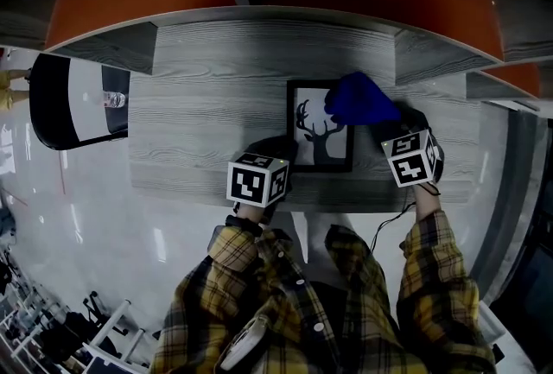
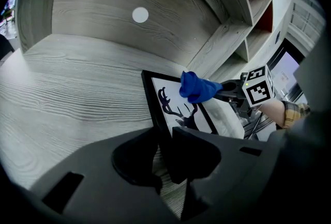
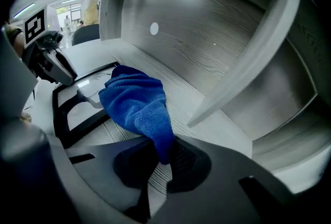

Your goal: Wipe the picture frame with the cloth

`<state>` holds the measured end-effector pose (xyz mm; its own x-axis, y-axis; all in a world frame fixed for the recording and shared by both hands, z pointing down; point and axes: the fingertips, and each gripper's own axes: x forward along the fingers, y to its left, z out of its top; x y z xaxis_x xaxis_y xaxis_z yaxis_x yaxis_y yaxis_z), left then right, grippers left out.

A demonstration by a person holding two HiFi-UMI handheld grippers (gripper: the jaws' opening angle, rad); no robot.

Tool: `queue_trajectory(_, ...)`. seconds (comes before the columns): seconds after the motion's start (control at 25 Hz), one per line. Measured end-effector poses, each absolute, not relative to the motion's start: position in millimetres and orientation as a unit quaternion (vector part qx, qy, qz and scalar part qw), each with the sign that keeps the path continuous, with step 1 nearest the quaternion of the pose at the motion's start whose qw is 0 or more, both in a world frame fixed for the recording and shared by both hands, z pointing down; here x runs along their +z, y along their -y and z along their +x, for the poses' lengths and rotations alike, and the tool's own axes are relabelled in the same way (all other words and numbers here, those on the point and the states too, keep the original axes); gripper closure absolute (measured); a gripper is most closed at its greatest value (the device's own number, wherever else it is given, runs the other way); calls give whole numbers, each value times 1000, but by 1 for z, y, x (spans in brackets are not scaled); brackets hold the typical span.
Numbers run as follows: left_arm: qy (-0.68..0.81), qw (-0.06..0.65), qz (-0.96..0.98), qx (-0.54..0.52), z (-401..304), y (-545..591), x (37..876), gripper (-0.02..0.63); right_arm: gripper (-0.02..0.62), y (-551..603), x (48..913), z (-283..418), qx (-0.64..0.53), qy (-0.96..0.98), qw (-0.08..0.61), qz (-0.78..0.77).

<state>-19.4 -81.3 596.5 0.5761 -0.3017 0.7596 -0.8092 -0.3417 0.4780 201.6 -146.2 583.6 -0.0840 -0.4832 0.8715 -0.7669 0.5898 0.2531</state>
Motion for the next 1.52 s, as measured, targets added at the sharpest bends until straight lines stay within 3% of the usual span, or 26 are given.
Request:
queue_trajectory(0.24,361,446,768,285,-20,81,596,511,561,142,536,202,138,738,467,467)
queue_trajectory(0.52,362,448,767,284,-20,80,598,511,561,141,443,139,87,796,399,447)
queue_trajectory(0.8,363,448,768,279,-17,79,596,511,561,116,533,30,117,828,456,304)
queue_trajectory(1.04,360,454,770,267,-19,83,595,511,561,119,566,-32,127,859,417,267)
queue_trajectory(1.52,365,466,763,260,-21,80,597,515,561,121,581,11,105,842,456,269)
